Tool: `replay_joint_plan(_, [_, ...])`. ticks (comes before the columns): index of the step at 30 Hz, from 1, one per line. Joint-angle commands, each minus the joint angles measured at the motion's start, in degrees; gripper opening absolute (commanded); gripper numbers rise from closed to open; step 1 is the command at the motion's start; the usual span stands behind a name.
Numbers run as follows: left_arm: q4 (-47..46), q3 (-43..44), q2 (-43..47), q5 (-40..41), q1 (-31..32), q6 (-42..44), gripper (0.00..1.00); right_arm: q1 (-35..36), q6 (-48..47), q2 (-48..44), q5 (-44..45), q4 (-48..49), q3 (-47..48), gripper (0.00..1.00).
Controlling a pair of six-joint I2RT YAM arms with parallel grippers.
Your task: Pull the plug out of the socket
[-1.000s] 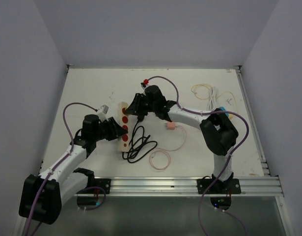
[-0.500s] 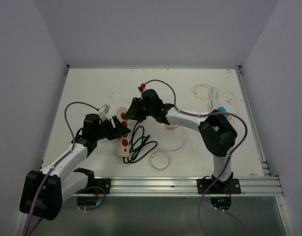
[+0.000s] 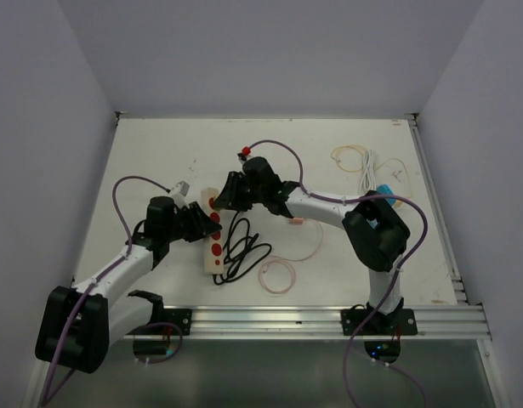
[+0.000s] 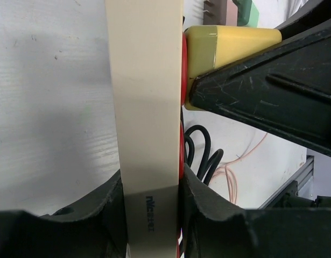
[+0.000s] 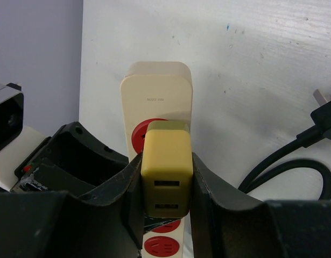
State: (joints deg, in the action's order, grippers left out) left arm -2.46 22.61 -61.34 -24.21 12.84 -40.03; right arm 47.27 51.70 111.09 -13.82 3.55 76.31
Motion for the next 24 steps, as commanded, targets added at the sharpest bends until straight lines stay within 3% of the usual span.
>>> replay_joint_plan(1, [-5.10,1.56,-0.18,1.78,0.52,-0.05,0.00,2.83,2.09,-3.51,-2.88,0.85,0.86,0.00])
replay_joint_plan(12, [8.25,1.21,-3.35,13.91,0.43,-2.77,0.00,2.57,-4.33,-7.81,4.94,-10.67,4.02,0.00])
replay_joint_plan(24, [14.41,3.31,-6.15,21.56,0.08,-5.14,0.00,-2.35,-1.96,-15.02,4.15,-1.36,-8.63,0.00])
